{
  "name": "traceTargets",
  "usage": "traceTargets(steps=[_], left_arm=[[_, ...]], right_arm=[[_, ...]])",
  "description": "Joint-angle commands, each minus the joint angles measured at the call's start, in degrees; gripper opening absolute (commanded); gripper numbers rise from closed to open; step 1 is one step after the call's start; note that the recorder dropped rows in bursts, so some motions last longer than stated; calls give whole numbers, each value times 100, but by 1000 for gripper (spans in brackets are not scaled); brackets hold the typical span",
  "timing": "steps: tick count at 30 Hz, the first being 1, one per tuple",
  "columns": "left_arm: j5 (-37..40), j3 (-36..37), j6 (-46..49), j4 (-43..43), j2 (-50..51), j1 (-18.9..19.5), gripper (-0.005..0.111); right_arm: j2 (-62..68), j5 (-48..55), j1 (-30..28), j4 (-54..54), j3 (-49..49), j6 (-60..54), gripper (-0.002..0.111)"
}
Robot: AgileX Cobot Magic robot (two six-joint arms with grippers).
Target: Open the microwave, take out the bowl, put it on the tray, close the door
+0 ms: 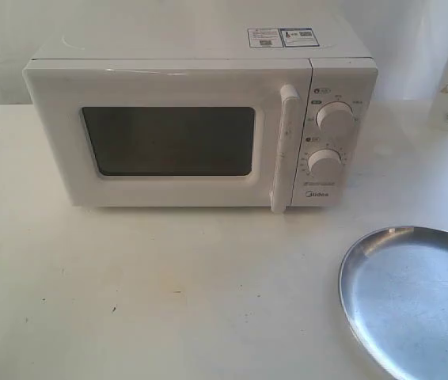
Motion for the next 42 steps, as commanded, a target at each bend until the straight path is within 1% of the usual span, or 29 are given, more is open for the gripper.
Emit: traceTargets(steps=[1,6,8,10,12,14,16,18,22,25,27,30,33,36,38,40,42], left_arm=[[13,-16,0,-74,-12,-27,0],[13,-16,0,-74,-12,-27,0],[13,-16,0,-74,-12,-27,0],[13,-16,0,-74,-12,-27,0],[13,-16,0,-74,-12,-27,0],[13,-16,0,-74,-12,-27,0],[13,-16,0,-74,-12,-27,0],[13,-16,0,-74,-12,-27,0],[13,-16,0,-74,-12,-27,0],[13,-16,0,-74,-12,-27,0],[13,-16,0,-74,-12,-27,0],[13,-16,0,-74,-12,-27,0],[13,-16,0,-74,-12,-27,0],[13,-16,0,-74,-12,-27,0],[13,-16,0,-74,-12,-27,0],[13,-16,0,-74,-12,-27,0],[13,-16,0,-74,-12,-27,0]], right_arm=[[-36,-28,-25,-23,9,49,0],[-36,-253,-25,-88,9,31,0],[-36,-774,-25,122,9,134,0],[-36,-1507,-25,655,9,476,0],[-36,-2259,-25,963,9,767,0],[-36,-2940,-25,1119,9,1348,0],[-36,-3457,-25,1154,9,1901,0],[-36,-4114,-25,1137,9,2126,0],[-36,-5117,-25,718,9,2173,0],[-36,-5545,-25,765,-30,2148,0],[-7,-5684,-25,907,-284,2148,0],[473,-5686,-25,951,-893,2148,0],[1311,-5652,-25,874,-1638,2012,0],[2261,-5551,-25,360,-2259,1952,0],[2875,-5215,-25,-586,-2598,2204,0],[3443,-4899,-25,-1700,-2789,2875,0],[3969,-4985,-25,-2584,-2805,3494,0]])
